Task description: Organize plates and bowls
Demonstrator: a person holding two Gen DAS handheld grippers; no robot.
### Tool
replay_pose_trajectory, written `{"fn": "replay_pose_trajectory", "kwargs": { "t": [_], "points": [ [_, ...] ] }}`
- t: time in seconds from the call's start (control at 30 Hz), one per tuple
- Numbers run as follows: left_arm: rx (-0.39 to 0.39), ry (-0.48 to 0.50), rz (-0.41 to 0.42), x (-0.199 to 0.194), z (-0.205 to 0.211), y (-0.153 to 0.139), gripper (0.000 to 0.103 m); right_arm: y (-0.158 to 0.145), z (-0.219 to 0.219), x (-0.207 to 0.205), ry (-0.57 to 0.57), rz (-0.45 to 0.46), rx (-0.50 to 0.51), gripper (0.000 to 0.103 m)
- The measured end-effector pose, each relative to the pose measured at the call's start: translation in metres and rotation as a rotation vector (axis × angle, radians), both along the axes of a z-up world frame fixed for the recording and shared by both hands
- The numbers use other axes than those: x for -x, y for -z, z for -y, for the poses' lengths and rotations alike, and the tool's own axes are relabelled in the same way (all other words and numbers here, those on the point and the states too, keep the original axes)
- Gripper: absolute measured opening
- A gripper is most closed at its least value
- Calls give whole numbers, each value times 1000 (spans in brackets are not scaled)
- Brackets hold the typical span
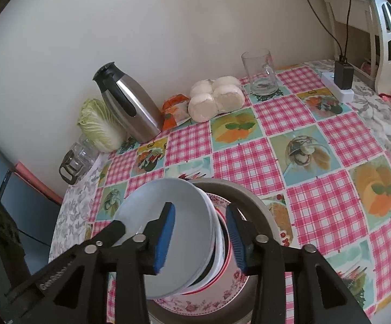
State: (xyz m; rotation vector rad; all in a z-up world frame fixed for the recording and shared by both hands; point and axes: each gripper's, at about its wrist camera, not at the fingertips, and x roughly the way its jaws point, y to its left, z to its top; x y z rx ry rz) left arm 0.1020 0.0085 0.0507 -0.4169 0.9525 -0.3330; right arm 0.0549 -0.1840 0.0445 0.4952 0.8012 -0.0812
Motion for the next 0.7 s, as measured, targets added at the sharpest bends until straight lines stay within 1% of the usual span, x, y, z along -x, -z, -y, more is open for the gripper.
{"fn": "replay_pose_trajectory", "kwargs": {
  "t": [0.03,0.07,0.1,0.13,0.2,0.27,0.3,0.37,0.43,0.5,0.53,0.63,0.7],
  "points": [
    [1,-2,4,2,-2,-1,30,-2,0,2,-1,4,6,49],
    [4,-9,11,5,-5,-3,49,-5,0,5,-5,14,18,53],
    [4,-15,16,8,-7,-4,55,-7,-1,7,-7,18,28,56],
    [-1,-22,22,11,-9,-5,58,-9,-2,11,-9,21,44,58],
    [-20,-35,25,16,-14,-6,59,-10,-5,19,-12,24,73,63],
    [-52,-62,29,21,-19,-5,70,-10,-8,24,-16,23,94,68],
    [-67,-70,36,25,-22,-5,73,-10,-10,27,-18,23,108,72],
    [-103,-83,47,32,-27,-2,80,-9,-14,34,-24,21,138,77],
    [-135,-87,50,37,-31,2,83,-7,-16,40,-28,20,147,80],
    [-163,-94,54,44,-37,7,87,-4,-17,46,-28,17,155,88],
    [-177,-96,54,47,-39,9,87,-2,-18,49,-26,14,160,89],
    [-246,-93,55,56,-42,15,89,5,-21,58,-23,3,171,101],
    [-281,-100,58,63,-44,18,93,9,-23,64,-24,1,183,103]
  ]
}}
